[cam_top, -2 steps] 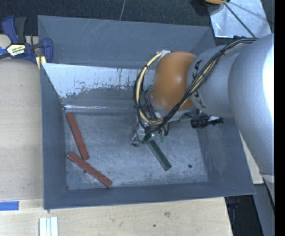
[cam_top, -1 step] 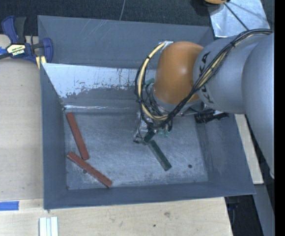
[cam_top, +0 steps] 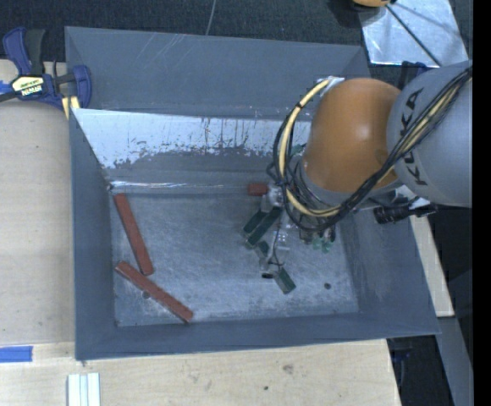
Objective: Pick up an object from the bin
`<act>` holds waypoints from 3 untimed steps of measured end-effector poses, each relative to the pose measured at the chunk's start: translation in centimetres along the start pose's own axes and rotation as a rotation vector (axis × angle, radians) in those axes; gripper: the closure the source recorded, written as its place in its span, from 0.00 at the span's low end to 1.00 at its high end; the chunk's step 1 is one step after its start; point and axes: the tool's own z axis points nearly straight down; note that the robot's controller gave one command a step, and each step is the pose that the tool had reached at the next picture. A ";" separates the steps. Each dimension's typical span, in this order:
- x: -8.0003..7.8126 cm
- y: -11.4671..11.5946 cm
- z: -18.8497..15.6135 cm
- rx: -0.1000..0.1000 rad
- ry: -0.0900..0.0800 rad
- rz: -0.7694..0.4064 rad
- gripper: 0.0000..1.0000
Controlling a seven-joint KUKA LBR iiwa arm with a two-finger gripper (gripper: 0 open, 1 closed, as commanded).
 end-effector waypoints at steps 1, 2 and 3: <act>0.0 0.0 0.0 0.000 0.000 0.000 0.00; -2.5 -0.2 2.1 -0.003 -0.009 -0.069 0.00; -3.9 -0.2 6.2 0.000 -0.003 -0.221 0.00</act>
Offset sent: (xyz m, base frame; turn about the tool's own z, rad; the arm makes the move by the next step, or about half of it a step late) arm 0.0580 -0.0206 -0.0669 -0.1646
